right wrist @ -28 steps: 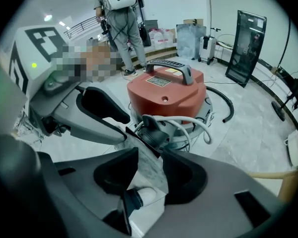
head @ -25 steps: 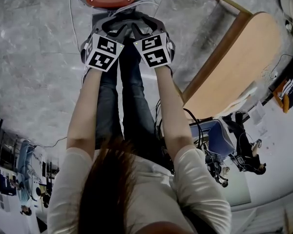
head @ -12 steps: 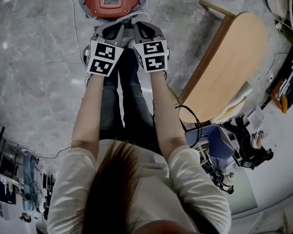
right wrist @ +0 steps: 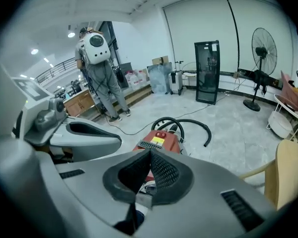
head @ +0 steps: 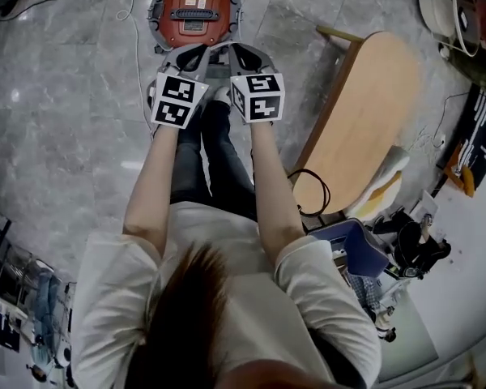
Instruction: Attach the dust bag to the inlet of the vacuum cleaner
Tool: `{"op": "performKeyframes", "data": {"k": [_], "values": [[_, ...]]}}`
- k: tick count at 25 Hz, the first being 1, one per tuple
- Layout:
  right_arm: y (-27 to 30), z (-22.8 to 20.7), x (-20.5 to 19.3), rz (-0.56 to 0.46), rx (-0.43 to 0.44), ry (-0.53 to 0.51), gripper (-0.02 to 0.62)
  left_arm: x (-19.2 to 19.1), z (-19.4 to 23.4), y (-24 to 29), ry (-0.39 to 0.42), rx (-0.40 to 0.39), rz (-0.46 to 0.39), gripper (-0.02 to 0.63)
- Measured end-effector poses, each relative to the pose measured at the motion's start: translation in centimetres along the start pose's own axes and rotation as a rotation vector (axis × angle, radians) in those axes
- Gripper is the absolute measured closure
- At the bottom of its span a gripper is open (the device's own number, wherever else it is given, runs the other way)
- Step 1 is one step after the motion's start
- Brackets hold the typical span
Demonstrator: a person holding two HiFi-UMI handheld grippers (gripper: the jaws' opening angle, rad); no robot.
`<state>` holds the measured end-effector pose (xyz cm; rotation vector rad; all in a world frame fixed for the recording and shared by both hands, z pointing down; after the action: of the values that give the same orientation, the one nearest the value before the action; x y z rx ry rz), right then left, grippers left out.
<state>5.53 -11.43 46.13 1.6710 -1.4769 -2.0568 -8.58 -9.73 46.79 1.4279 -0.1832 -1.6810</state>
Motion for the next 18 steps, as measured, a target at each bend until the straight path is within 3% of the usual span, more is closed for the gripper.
{"op": "performKeyframes", "data": {"k": [10,18], "values": [[-6.9,1.1,7.3,-0.147,0.02,-0.022,0.594,7.2,-2.0,-6.1,-0.02,0.043,-0.183,0.589],[-12.6,1.2,12.1,-0.236,0.022,-0.062,0.594,12.7,-4.8,-10.5,0.028,0.03,-0.281,0.589]]}}
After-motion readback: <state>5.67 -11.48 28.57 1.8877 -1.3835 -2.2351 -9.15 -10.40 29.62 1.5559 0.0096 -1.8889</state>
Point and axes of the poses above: the fingertips, and each gripper's own axes: y forward along the fingers, z to its left, x out of its top, the point moved 9 cm from there along -y, backward along the fingers, and after that the axes turned 8 degrees about -y, right-handed, at the moved point
